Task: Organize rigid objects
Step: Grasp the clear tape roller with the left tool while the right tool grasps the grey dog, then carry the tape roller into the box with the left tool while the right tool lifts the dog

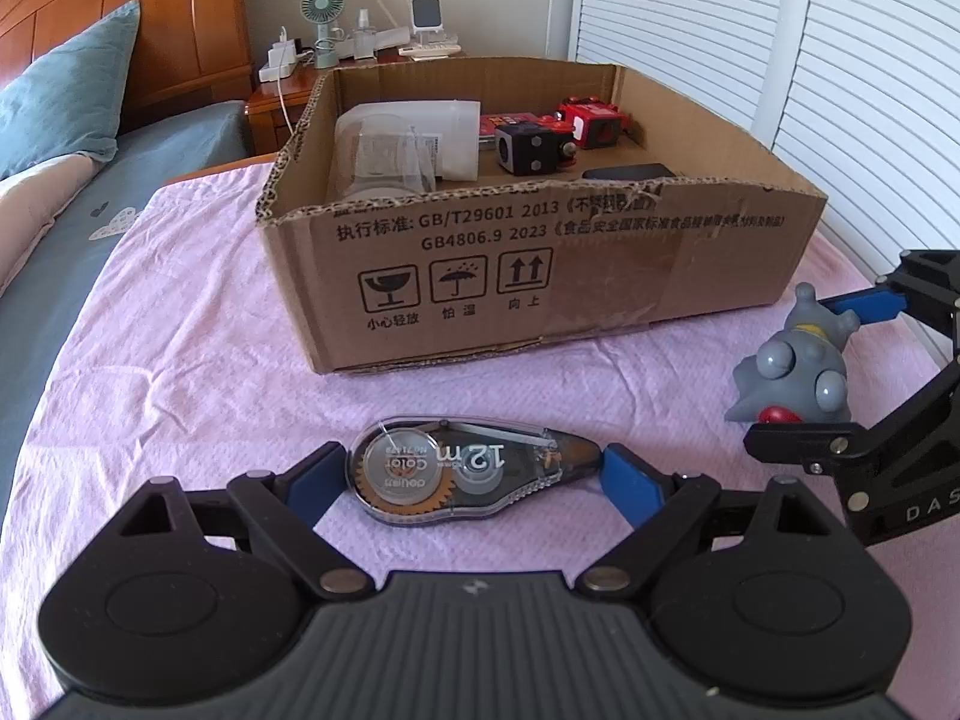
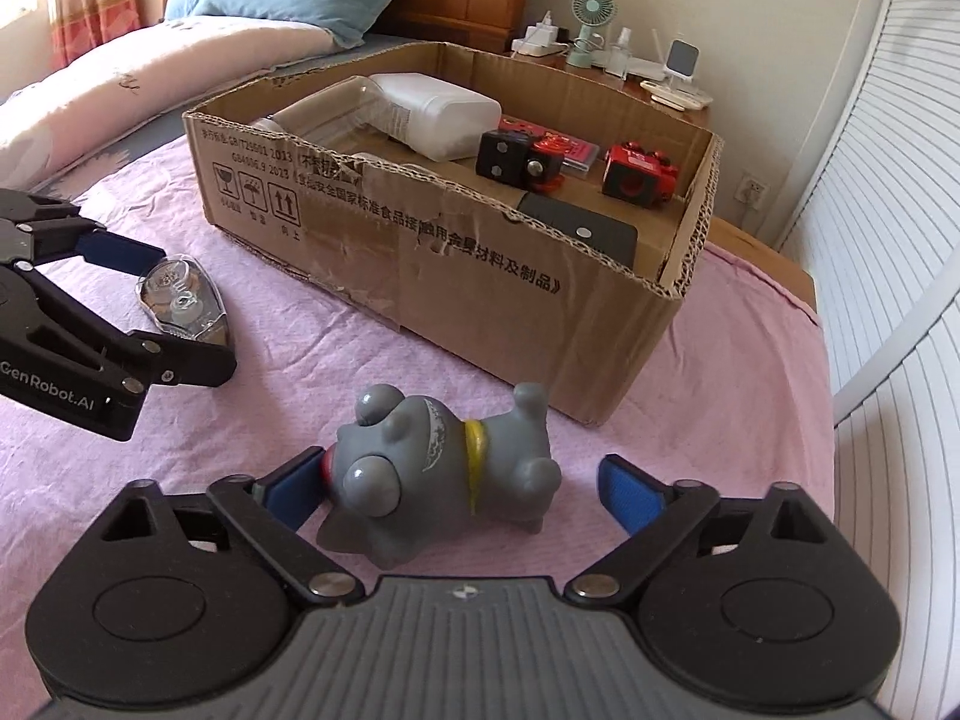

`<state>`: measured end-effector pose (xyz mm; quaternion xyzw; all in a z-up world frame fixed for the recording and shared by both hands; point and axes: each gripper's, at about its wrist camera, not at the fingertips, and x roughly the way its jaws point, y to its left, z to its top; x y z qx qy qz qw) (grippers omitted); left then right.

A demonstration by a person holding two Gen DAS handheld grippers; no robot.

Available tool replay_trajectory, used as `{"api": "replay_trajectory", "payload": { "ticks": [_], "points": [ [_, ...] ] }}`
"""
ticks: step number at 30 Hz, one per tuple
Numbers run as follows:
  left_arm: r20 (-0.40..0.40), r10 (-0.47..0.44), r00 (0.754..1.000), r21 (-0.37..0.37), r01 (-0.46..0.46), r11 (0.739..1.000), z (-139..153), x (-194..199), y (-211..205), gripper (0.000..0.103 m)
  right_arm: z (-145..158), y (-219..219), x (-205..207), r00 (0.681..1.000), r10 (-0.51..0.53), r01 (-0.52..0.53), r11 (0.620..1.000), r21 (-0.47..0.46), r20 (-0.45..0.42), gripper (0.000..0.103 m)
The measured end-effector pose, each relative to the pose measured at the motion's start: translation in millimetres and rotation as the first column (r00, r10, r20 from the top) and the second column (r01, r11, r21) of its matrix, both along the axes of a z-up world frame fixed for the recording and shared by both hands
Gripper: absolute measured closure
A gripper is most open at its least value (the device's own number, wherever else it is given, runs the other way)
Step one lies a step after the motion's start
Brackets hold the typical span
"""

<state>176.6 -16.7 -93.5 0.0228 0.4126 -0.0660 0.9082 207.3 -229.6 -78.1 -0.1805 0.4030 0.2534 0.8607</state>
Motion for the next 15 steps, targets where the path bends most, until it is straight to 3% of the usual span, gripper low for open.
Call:
{"api": "replay_trajectory", "payload": {
  "ticks": [6,15],
  "points": [
    [-0.025,-0.041,0.999,-0.005,0.041,0.999,2,4,3,0.014,4,6,-2,0.999,0.042,-0.042,0.999,0.007,-0.01,0.026],
    [-0.041,-0.152,0.988,0.014,0.152,0.988,23,-1,7,0.014,18,1,-12,0.999,0.028,-0.026,0.999,0.031,-0.046,0.027]
  ]
}}
